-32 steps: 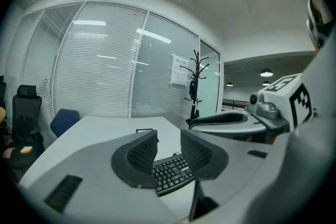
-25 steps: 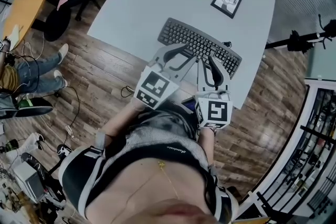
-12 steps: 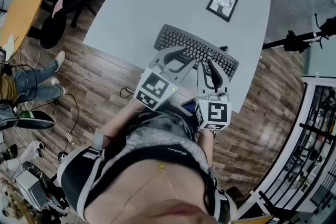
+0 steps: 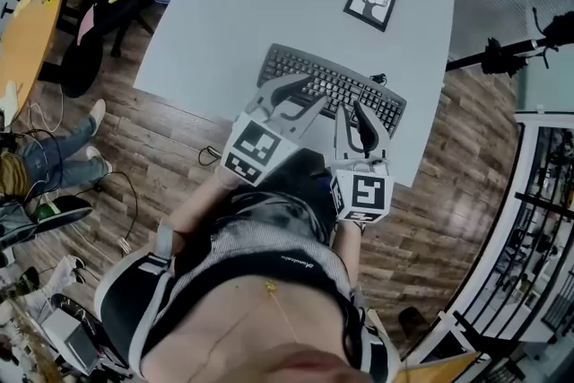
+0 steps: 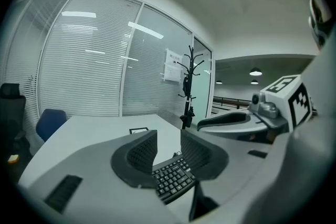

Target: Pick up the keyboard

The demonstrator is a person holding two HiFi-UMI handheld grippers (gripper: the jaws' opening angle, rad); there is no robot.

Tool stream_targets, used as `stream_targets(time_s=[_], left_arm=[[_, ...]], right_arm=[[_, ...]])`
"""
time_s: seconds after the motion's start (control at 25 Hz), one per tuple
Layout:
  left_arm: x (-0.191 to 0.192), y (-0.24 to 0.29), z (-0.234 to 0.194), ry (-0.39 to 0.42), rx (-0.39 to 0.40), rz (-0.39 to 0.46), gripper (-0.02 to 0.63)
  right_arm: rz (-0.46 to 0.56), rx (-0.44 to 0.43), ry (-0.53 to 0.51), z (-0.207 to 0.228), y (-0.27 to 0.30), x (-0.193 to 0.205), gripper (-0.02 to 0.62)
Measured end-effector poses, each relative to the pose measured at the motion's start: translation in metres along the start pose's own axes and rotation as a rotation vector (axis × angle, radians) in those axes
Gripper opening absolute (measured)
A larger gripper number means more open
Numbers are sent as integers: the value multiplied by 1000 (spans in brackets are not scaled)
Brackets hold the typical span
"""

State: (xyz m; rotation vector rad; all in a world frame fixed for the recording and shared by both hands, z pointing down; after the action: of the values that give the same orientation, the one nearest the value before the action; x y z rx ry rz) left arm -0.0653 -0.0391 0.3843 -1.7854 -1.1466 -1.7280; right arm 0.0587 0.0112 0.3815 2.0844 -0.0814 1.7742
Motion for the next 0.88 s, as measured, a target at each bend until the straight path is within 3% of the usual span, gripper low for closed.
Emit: stream_targets(time_s=[0.2, 0.88], left_arm=[[5, 6, -2, -11, 4, -18, 115], [2, 32, -11, -18, -18, -26, 115]], right_arm=[[-17, 13, 13, 6, 1, 5, 87], [-33, -61, -1, 22, 33, 4, 87]])
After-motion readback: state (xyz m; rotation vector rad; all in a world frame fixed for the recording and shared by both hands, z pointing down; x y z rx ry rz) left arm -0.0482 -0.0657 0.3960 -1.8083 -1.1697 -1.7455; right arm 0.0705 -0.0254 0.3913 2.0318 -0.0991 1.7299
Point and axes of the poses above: the fingertips, and each gripper's own axes: y forward along the fingers, z to its right, x out of its underside, the point moved 7 cm from there along -y, backward along the fingers, and after that the axes turned 4 degrees about -y, right-handed, at the moved point
